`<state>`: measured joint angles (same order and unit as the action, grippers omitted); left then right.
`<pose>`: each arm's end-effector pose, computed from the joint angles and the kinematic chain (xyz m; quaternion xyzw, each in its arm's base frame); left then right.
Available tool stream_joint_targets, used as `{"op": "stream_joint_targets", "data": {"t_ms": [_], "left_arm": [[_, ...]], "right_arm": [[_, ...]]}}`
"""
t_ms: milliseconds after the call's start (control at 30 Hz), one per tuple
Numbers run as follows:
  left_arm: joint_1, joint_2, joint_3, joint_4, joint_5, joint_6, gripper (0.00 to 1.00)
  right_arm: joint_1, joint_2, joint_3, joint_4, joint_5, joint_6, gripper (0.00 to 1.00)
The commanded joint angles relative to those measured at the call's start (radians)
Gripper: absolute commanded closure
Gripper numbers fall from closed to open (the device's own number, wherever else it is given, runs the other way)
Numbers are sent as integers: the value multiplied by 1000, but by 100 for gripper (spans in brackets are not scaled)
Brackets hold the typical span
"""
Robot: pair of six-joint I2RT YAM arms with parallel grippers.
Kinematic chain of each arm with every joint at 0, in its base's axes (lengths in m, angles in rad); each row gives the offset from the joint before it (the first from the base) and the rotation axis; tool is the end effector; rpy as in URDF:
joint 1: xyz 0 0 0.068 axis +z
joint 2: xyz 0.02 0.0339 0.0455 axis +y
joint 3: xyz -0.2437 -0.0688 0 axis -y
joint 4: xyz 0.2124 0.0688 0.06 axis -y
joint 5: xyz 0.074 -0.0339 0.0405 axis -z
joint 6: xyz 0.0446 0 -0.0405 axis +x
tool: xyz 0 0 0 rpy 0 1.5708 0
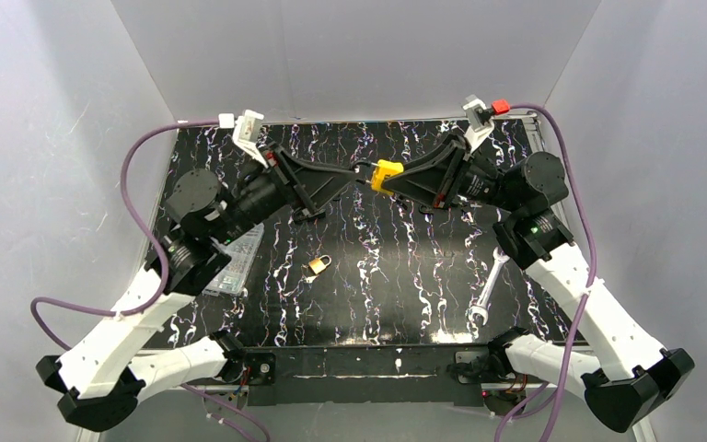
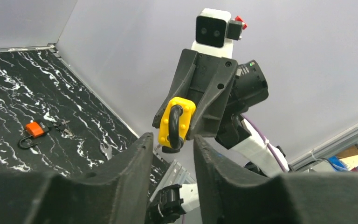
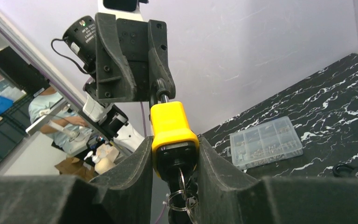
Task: Lock with the key
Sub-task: Lock the lock.
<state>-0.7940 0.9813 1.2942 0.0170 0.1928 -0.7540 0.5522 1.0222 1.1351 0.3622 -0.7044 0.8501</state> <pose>0.1198 -0.1340 0.4767 0.0899 0.5770 -0.6061 0.5400 0.1494 0.1259 0.4544 -0.2187 0.5272 0.6542 0.4963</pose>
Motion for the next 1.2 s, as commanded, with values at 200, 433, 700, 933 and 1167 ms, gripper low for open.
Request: {"op": "stream_joint_targets", "data": {"t_ms": [200, 433, 700, 933, 1167], "left_arm": [[6, -54, 115, -283, 142, 291, 60], [42, 50, 213, -372, 387, 289, 62], [169, 67, 168, -266, 566, 152, 65], [216, 84, 137, -180, 665, 65, 68], [217, 102, 151, -208, 692, 92, 69]], "right_arm": [[3, -25, 92, -37, -210, -47, 99], [3, -45, 110, -158, -215, -131, 99], [3, -74, 116, -246, -176, -199, 99], [3, -82, 111, -280, -146, -225, 99], [3, -74, 120, -292, -132, -226, 99]]}}
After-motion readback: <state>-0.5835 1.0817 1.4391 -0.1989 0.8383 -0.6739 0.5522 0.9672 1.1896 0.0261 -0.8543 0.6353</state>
